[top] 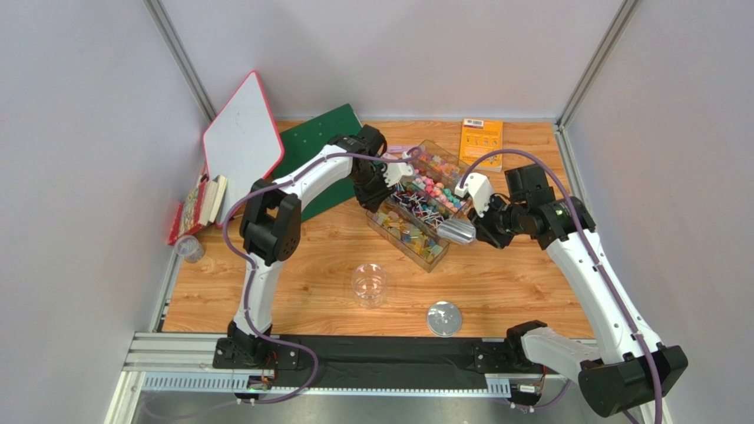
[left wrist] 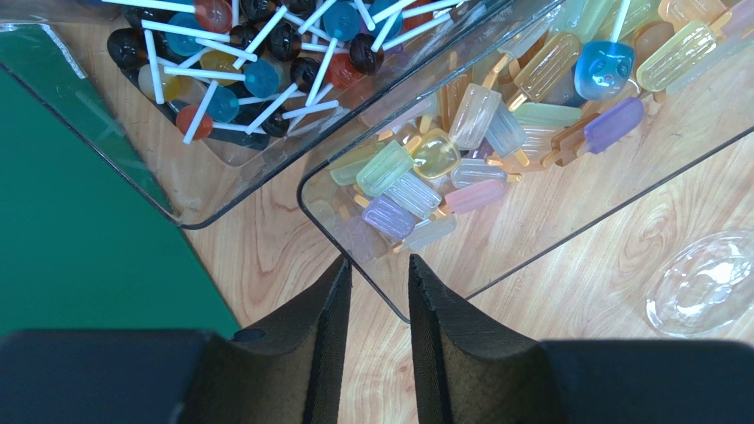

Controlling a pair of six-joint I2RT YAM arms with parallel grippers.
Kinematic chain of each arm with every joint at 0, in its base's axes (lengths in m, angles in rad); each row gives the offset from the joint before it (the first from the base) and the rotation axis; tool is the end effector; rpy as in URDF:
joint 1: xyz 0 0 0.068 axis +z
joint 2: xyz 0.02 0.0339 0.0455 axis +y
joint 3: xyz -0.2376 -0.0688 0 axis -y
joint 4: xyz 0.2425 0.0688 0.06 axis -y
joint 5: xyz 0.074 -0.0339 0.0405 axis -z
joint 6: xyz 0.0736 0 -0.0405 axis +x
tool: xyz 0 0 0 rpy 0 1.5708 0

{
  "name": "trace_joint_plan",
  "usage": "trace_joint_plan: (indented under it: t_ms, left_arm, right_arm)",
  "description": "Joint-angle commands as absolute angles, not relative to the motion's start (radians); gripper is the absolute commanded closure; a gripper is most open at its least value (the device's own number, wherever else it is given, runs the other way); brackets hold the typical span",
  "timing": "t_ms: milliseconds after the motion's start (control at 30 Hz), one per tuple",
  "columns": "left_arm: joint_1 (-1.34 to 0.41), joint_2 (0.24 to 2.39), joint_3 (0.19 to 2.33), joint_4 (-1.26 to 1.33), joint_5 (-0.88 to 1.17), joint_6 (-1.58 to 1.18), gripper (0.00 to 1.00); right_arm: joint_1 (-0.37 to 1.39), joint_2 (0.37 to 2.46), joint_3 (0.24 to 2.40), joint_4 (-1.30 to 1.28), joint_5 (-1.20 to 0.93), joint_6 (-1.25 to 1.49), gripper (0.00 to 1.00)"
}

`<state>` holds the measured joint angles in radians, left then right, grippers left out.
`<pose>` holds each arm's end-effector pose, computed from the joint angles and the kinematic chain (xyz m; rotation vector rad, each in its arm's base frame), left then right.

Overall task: Pack the candies
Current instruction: Move the storage box to the center of the board.

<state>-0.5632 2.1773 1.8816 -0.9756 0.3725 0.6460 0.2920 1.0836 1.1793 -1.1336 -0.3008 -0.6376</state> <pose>0.3636 -0.2613 0.1592 1.6484 2.2466 -0.5070 0.2022 0.0836 0.2821 -1.2401 2.2372 0.2616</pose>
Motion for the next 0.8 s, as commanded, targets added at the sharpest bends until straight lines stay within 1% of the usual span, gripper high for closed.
trace_joint_plan:
  t_ms: [0, 167, 267, 367, 433, 533, 667, 767]
  left_arm:
    - [-0.574, 2.148, 1.937, -0.968, 0.459, 0.605, 0.66]
    - [-0.565, 2.086, 1.997, -0.960, 0.416, 0.603, 0.62]
    - [-0.525, 2.039, 1.970, -0.917, 0.379, 0.601, 0.61]
    - [-0.480, 2.051, 1.945, -0.922, 0.350, 0.597, 0.61]
    - [-0.456, 2.078, 1.931, -0.914, 0.338, 0.592, 0.61]
    - [-0.439, 2.153, 1.982, -0.893, 0.334, 0.575, 0.61]
    - [-0.433, 2.325, 2.196, -0.917, 0.296, 0.581, 0.61]
    - [-0.428, 2.399, 2.282, -0.931, 0.308, 0.580, 0.61]
  right_arm:
    - [0.290, 1.077, 1.206, -1.124, -0.298, -0.643, 1.00]
    - [0.291, 1.078, 1.215, -1.160, -0.324, -0.647, 1.00]
    - [0.291, 1.088, 1.213, -1.173, -0.322, -0.647, 1.00]
    - [0.291, 1.092, 1.213, -1.157, -0.308, -0.635, 1.00]
    - [0.291, 1.106, 1.223, -1.143, -0.296, -0.624, 1.00]
    - [0.291, 1.118, 1.227, -1.126, -0.301, -0.609, 1.00]
    - [0.291, 1.131, 1.238, -1.118, -0.304, -0.597, 1.00]
    - [0.293, 1.137, 1.249, -1.123, -0.293, -0.595, 1.00]
